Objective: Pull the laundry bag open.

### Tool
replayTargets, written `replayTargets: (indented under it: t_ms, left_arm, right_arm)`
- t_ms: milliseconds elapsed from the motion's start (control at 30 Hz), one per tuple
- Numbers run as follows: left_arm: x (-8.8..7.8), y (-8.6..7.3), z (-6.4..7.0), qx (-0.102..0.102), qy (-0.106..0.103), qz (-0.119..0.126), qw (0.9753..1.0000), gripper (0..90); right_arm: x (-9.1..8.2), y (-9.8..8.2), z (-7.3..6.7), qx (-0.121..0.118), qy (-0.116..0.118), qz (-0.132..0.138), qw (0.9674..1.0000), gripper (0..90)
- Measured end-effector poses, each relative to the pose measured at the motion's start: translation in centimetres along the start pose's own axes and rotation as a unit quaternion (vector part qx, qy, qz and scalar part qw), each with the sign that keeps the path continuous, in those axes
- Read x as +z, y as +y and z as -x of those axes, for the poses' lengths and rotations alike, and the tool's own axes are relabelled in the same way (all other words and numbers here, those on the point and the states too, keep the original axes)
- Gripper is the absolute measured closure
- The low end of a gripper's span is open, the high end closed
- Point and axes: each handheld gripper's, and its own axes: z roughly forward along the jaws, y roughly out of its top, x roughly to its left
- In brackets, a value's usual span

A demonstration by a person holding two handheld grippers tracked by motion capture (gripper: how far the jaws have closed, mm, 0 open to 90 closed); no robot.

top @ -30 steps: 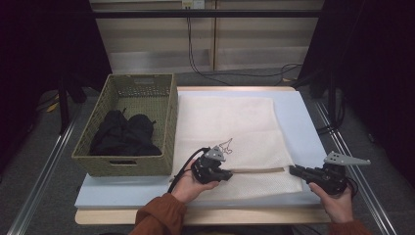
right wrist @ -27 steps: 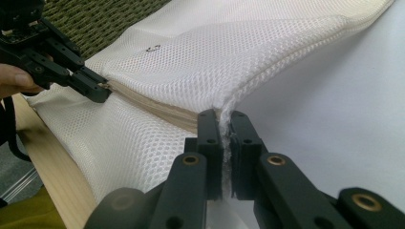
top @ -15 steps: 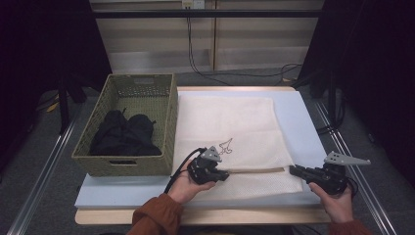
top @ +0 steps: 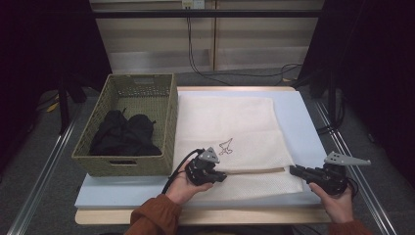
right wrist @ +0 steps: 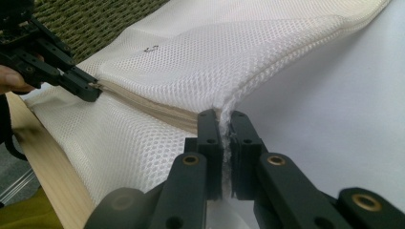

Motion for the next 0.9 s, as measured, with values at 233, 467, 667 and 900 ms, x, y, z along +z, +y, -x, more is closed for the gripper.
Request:
replayTargets:
  t_ms: [233, 467, 667, 900]
  left_arm:
    - [-0.55, -0.22, 0.00, 0.000, 0.007, -0.005, 1.0000, 87.2]
    - [-0.61, -0.79, -0.18, -0.012, 0.003, 0.001, 0.9999, 87.2]
    - [-0.94, -0.83, -0.15, -0.008, 0.005, -0.001, 1.0000, 87.1]
    - [-0.82, -0.90, -0.15, -0.015, 0.005, -0.001, 0.9999, 87.2]
  right_arm:
    - [0.08, 0.07, -0.05, 0.000, 0.002, 0.001, 1.0000, 84.9]
    - [0.03, -0.01, 0.05, 0.001, 0.003, -0.002, 1.0000, 84.9]
    - [0.06, -0.01, 0.01, -0.001, 0.002, -0.001, 1.0000, 84.8]
    - [0.12, -0.05, 0.03, 0.000, -0.001, -0.001, 1.0000, 84.9]
